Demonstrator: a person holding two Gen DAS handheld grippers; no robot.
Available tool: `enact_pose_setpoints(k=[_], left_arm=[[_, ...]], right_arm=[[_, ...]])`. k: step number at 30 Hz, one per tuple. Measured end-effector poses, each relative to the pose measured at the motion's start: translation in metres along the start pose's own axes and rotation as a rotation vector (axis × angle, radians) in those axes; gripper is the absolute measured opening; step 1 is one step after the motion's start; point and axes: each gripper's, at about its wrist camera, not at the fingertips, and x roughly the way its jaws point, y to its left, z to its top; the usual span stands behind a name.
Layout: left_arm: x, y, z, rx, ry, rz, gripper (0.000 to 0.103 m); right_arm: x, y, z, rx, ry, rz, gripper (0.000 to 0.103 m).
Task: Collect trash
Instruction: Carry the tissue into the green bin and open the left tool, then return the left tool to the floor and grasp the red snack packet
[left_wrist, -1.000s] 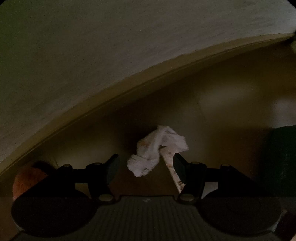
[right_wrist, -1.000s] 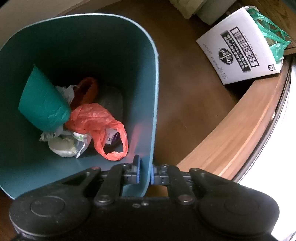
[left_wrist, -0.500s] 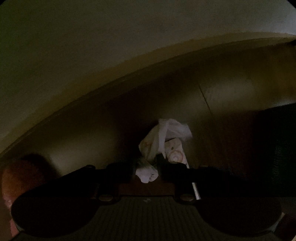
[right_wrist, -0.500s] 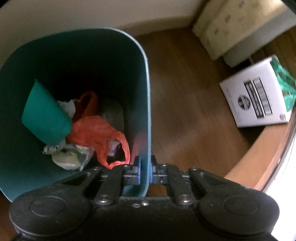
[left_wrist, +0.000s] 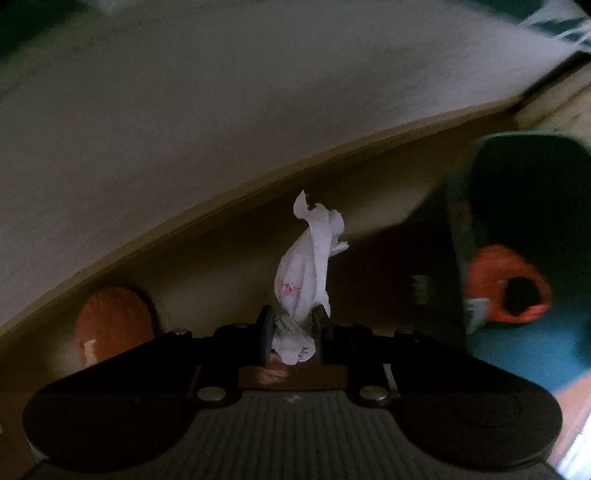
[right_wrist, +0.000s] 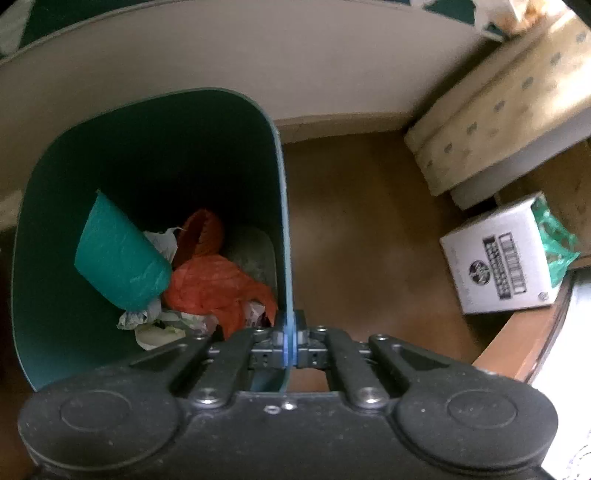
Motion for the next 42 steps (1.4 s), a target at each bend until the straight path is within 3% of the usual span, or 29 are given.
enact_pose_setpoints(k=[5,11,19,28,34,36,38,42], left_arm=[[-0.063,-0.026,-0.012,0.031,-0.059,-0.102,0.021],[-0.101,-0.072,-0.002,0.094,-0.072,-0.2,0.021],[-0.073,-0.129,-0.008,0.203,-0.03,-0.21,0.021],[-0.038,-0.143,-0.006,0.235,0.008,-0.169,0.022],[-0.036,-0.135,-0.006,0.234,0.021,-0.199,0.033],[-0.039,-0.133,-0.007,0.234,0.012,-0.206,0.047],[-0.042,-0.132,-0.007,0.234,-0.001,-0.212,0.052],[-0.049,-0.126,-0.011,0.248,-0.014,-0.221,0.052]], right_arm=[[-0.007,0.017,-0.005,-0.041,-0.025,-0.019,0.002],[-0.013,0.03,-0.006,-0.076,-0.048,-0.03,0.003],[-0.013,0.033,-0.004,-0.111,-0.073,-0.021,0.004],[-0.009,0.03,-0.004,-0.126,-0.082,-0.027,0.004],[-0.008,0.029,-0.005,-0.115,-0.078,-0.029,0.004],[-0.008,0.028,-0.005,-0.109,-0.076,-0.03,0.004],[-0.012,0.034,-0.005,-0.099,-0.073,-0.035,0.003],[-0.01,0.028,-0.004,-0.077,-0.061,-0.041,0.003]])
